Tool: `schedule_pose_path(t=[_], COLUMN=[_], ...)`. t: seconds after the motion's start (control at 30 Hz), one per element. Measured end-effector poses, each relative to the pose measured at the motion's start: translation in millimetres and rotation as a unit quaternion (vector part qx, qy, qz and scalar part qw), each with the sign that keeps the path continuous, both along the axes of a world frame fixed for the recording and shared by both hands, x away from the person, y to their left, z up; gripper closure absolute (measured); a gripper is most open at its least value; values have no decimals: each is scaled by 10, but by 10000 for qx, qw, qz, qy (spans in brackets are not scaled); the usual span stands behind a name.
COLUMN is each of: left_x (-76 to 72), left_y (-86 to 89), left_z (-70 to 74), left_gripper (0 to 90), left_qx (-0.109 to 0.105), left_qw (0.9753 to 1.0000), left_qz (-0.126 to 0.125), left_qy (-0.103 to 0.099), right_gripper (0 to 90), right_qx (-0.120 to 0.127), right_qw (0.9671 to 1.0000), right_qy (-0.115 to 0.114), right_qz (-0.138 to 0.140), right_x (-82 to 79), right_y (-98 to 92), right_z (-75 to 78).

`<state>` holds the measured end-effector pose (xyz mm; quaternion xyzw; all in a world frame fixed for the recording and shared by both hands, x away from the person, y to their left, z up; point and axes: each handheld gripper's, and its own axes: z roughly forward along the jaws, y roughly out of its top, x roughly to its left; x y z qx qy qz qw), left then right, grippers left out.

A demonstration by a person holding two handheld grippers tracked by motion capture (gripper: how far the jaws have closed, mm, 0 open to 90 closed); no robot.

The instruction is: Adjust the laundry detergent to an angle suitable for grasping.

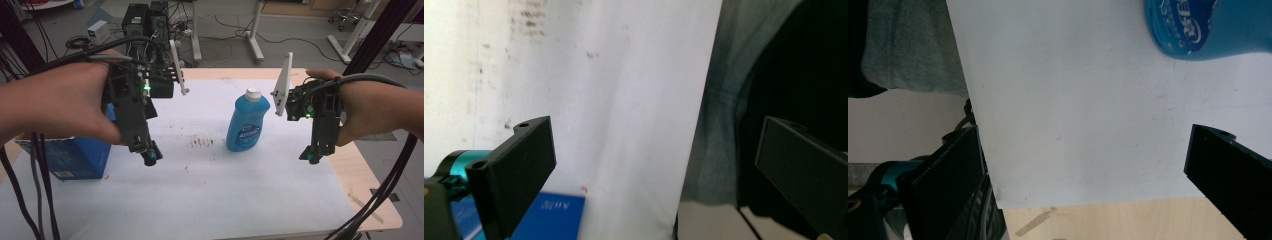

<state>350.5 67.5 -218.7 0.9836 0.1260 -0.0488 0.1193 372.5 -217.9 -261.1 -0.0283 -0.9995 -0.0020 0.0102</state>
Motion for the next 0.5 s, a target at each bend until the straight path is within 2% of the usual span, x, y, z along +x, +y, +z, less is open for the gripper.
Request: schedule_pose_path(t=[0.23,0.5], left_x=[151,284], left_y=[-104,-258], left_z=[-27,-87], left_gripper=[27,27], left_qx=[-452,-706], left_qw=[9985,9966], left_qz=[305,416], left_qy=[-25,-62], right_gripper=[14,14], right_qx=[54,70], right_qw=[9999,9999], right_qy=[44,50], right_qz=[-74,-125], right_x=[-23,-49], right_y=[-116,-196], right_z=[-79,-115])
